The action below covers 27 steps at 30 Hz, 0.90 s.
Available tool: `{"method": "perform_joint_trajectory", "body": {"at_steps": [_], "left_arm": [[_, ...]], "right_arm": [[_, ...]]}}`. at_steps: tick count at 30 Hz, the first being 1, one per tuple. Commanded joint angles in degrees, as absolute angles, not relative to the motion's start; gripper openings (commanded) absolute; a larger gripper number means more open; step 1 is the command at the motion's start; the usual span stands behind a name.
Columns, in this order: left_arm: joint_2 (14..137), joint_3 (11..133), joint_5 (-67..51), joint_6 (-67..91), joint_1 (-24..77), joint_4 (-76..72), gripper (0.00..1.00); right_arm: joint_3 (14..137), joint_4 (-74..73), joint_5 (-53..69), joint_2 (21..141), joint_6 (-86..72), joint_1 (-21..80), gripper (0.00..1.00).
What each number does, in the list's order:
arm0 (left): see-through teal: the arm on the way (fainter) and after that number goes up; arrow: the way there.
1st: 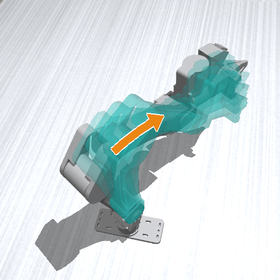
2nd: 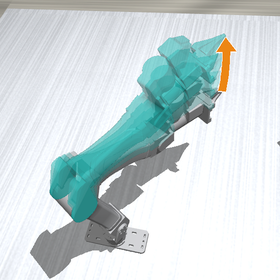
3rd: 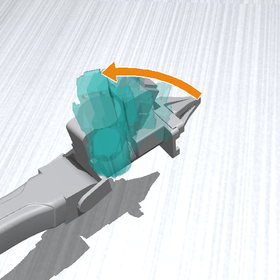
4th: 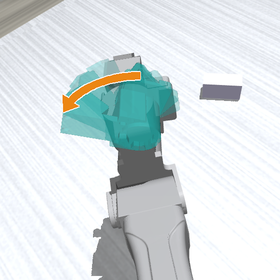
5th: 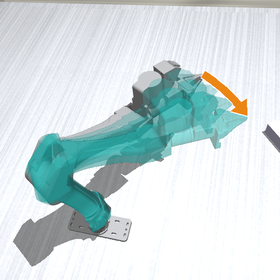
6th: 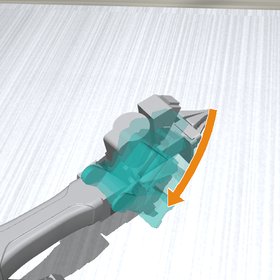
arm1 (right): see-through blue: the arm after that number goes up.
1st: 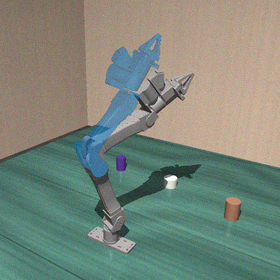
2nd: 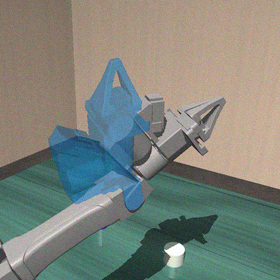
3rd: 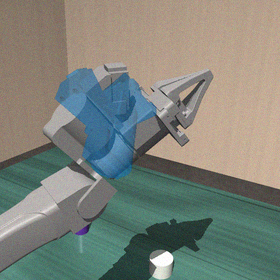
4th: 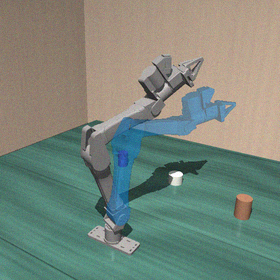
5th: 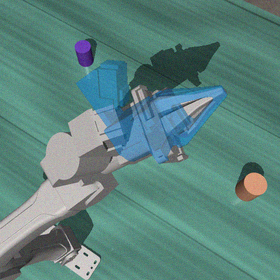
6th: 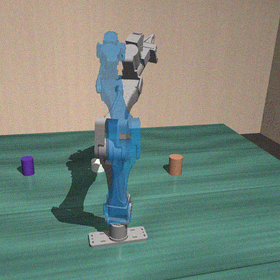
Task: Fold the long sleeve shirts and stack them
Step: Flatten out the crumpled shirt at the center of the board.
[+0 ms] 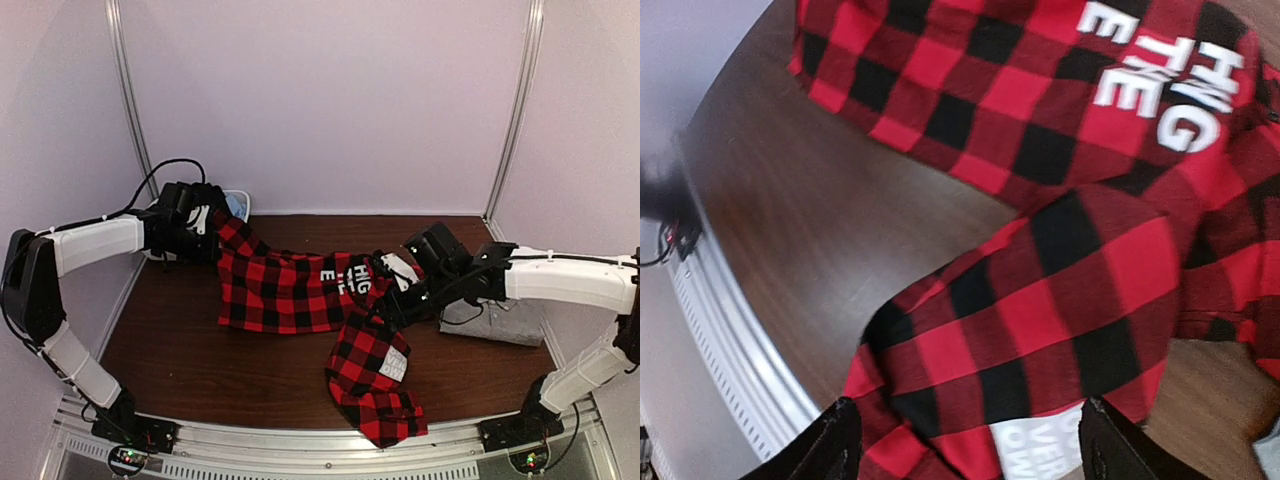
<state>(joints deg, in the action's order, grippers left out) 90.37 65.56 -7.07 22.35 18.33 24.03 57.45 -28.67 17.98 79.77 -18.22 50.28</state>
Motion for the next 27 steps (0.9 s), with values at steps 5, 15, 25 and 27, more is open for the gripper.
{"method": "perform_joint_trajectory", "body": {"at_steps": [5,15,25,27], "left_arm": [[90.3,66.1,-6.9,20.5,16.3,22.7,0.0],[89.5,66.9,-3.8,18.8,16.3,26.1,0.0],[88.2,66.9,4.3,16.1,15.7,30.7,0.0],[88.3,66.9,5.9,15.9,15.6,31.0,0.0]], "right_arm": [[54.3,-23.4,13.0,86.1,-18.8,35.4,0.63],[54.4,-16.9,15.6,99.7,-18.6,30.3,0.54],[54.5,-20.1,6.7,101.6,-17.6,23.2,0.6],[55.1,-21.2,3.6,101.2,-17.7,22.8,0.61]]}}
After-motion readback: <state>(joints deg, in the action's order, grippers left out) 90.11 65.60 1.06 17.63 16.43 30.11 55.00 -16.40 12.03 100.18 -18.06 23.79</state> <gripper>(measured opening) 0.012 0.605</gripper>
